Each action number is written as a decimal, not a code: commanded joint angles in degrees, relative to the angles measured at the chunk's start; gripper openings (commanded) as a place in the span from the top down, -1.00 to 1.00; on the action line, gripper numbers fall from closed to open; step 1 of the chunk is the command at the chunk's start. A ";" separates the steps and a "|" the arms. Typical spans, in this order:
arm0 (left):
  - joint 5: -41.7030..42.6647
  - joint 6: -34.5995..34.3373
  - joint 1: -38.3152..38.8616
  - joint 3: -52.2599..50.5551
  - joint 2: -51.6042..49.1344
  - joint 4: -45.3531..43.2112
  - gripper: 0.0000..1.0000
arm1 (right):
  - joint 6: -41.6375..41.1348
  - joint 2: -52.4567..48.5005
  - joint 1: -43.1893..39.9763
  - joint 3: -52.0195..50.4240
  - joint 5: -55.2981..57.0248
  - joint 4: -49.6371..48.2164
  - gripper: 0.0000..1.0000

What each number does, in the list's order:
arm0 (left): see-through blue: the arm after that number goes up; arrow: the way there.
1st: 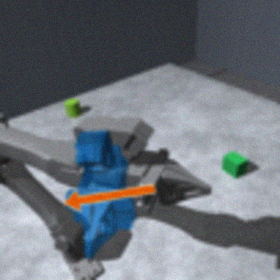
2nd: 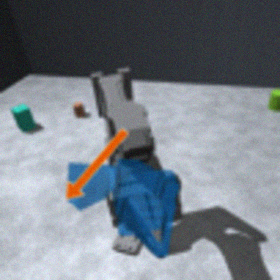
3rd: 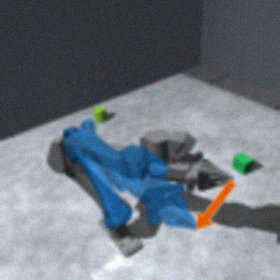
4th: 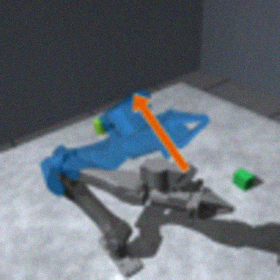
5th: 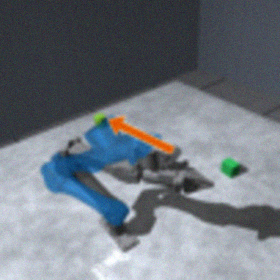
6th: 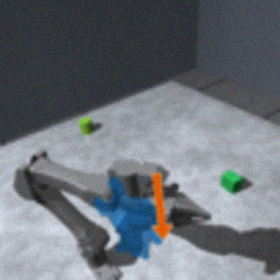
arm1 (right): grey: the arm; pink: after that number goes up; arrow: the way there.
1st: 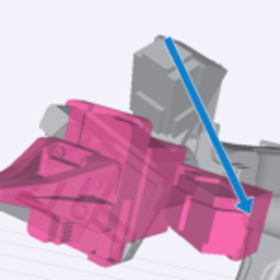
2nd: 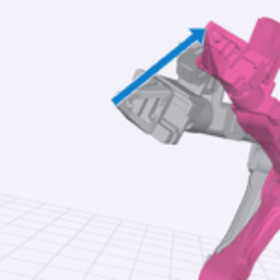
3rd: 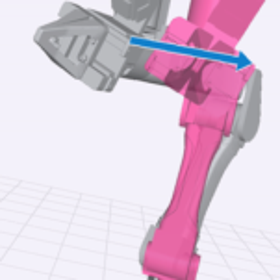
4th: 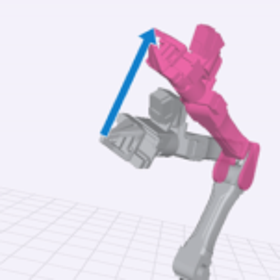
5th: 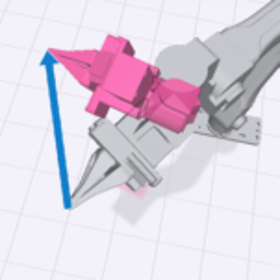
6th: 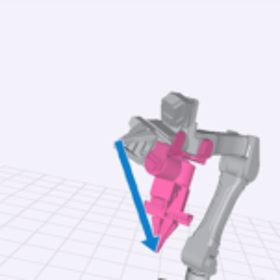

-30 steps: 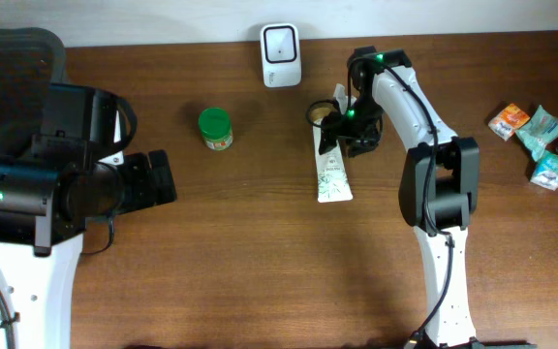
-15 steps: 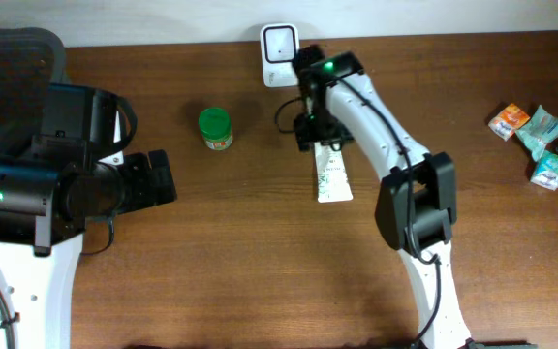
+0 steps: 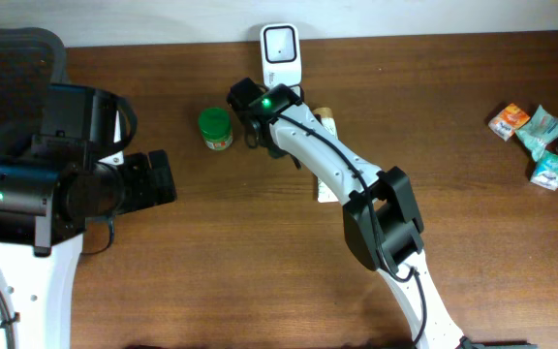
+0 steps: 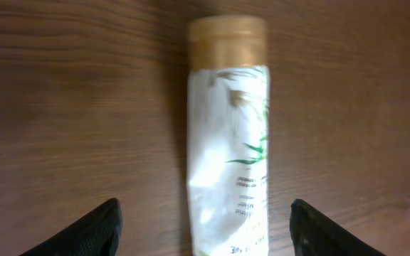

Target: Scan the item barcode

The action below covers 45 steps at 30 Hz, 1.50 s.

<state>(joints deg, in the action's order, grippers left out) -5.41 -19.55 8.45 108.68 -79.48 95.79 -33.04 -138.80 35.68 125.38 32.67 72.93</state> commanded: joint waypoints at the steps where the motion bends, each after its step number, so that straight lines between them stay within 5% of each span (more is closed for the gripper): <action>1: -0.22 -0.59 0.00 0.20 0.66 -0.09 -0.98 | -3.91 -1.42 -0.24 -4.46 5.60 -2.21 -0.43; 8: -0.20 -0.59 0.00 0.22 0.66 -0.09 -0.98 | -3.89 -1.44 -0.55 -14.78 8.98 -12.37 -0.50; 15: -0.20 -0.59 0.00 0.20 0.66 -0.09 -0.98 | -3.87 -1.57 -2.54 -15.37 9.05 -12.63 -0.49; 20: -0.22 -0.59 0.00 0.20 0.66 -0.11 -0.98 | -3.65 -2.47 -4.61 -15.37 7.65 -12.48 -0.15; 22: -0.22 -0.59 0.00 0.20 0.66 -0.09 -0.98 | -3.28 -2.47 -5.25 -15.37 6.64 -12.46 0.33; 25: -0.22 -0.59 0.00 0.22 0.66 -0.11 -0.98 | -3.21 -2.47 -6.10 -15.34 4.48 -12.22 0.74; 30: -0.22 -0.59 0.00 0.20 0.66 -0.09 -0.98 | 1.55 -0.96 -7.04 -13.62 -3.93 -10.88 0.92; 33: -0.22 -0.59 0.00 0.20 0.66 -0.09 -0.98 | 4.57 0.94 -7.89 -10.45 -10.86 -7.65 0.92; 45: -0.20 -0.59 0.00 0.22 0.66 -0.09 -0.98 | 29.86 5.44 -18.29 -6.34 -70.42 -3.19 0.92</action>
<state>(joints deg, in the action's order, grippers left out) -5.41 -19.55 8.45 108.68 -79.48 95.79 -9.56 -135.72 20.67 117.89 -20.67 69.25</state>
